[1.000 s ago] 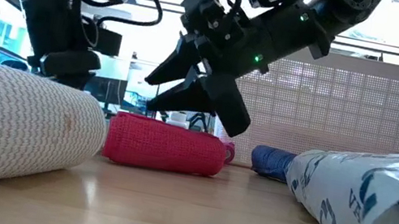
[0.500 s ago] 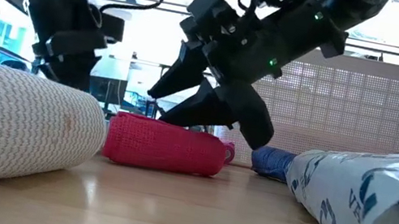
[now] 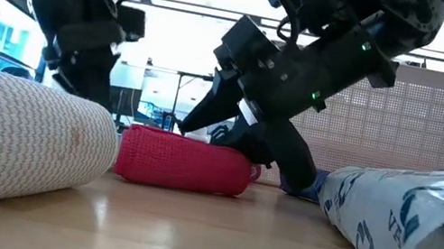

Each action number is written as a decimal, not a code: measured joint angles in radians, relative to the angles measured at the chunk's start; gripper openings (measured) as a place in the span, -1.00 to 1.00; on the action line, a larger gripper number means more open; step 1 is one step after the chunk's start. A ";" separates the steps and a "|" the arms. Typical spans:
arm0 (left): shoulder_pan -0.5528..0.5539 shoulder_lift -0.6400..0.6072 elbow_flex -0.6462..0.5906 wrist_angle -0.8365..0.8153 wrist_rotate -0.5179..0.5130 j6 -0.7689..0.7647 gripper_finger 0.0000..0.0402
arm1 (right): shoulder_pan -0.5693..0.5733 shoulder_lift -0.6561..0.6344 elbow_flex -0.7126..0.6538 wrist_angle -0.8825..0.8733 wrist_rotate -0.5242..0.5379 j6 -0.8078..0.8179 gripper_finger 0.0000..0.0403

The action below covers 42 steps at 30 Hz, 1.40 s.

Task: Pick & place medical supplies in basket/bin
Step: Put the white medicine organizer into the white container

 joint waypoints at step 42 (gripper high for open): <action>0.000 0.091 -0.002 0.036 -0.039 -0.013 0.47 | -0.015 0.000 -0.002 0.026 -0.003 -0.066 0.15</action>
